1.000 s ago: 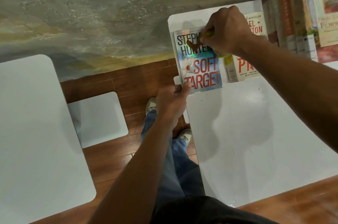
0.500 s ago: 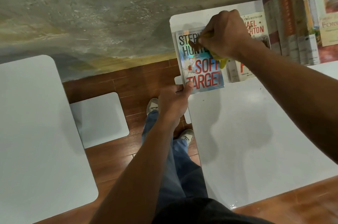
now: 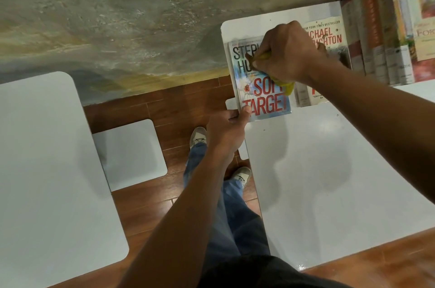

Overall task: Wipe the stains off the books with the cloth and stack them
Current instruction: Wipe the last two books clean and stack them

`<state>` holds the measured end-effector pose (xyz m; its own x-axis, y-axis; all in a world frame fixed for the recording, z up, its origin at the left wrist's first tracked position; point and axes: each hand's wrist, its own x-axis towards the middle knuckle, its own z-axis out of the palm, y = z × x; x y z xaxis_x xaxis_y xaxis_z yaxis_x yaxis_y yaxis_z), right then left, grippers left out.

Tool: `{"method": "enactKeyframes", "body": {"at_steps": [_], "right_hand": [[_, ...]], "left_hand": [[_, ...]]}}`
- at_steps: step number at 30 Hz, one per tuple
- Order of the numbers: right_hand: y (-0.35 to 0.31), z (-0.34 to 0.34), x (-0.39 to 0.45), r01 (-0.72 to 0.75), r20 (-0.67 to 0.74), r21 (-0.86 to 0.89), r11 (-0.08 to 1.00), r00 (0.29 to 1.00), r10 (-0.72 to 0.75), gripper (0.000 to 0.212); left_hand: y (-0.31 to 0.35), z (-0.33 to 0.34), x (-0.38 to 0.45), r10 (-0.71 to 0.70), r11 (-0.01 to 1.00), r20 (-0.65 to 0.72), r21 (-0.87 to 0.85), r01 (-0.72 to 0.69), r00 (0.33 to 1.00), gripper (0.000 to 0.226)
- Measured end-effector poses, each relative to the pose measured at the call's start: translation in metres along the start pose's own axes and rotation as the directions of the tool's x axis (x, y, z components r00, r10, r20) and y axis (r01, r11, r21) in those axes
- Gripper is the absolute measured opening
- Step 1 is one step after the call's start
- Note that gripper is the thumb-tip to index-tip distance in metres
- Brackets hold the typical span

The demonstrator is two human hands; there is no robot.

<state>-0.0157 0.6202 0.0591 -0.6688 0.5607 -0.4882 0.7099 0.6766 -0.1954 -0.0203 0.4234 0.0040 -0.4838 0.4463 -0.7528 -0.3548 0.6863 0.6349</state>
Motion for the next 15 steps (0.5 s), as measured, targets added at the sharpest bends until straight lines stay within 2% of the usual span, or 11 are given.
{"method": "enactKeyframes", "body": {"at_steps": [2,5,8,12,15], "right_hand": [[0.0010,0.0001,-0.0013,0.014,0.020,0.001,1.000,1.000,-0.014,0.032],[0.0007,-0.0001,0.0004,-0.024,-0.050,0.030,0.999,0.998,0.025,0.033],[-0.0007,0.0025,-0.0007,0.003,0.025,0.002,1.000,1.000,-0.003,0.033],[-0.0020,0.0005,0.0042,-0.019,-0.049,0.020,1.000,0.999,0.020,0.033],[-0.0029,0.0011,0.0009,0.012,0.041,0.009,1.000,0.999,-0.012,0.033]], "left_hand": [[-0.0006,0.0001,0.0003,0.006,1.000,0.008,-0.008,-0.006,1.000,0.038],[-0.0002,-0.0001,0.0000,0.004,1.000,0.010,-0.011,-0.004,1.000,0.039],[-0.0016,-0.0003,0.0003,0.018,1.000,0.015,0.001,-0.018,1.000,0.038],[-0.0020,-0.0006,0.0017,0.000,1.000,0.021,-0.016,0.000,1.000,0.038],[-0.0026,-0.0004,0.0010,0.009,1.000,0.016,-0.010,-0.009,1.000,0.038]]}}
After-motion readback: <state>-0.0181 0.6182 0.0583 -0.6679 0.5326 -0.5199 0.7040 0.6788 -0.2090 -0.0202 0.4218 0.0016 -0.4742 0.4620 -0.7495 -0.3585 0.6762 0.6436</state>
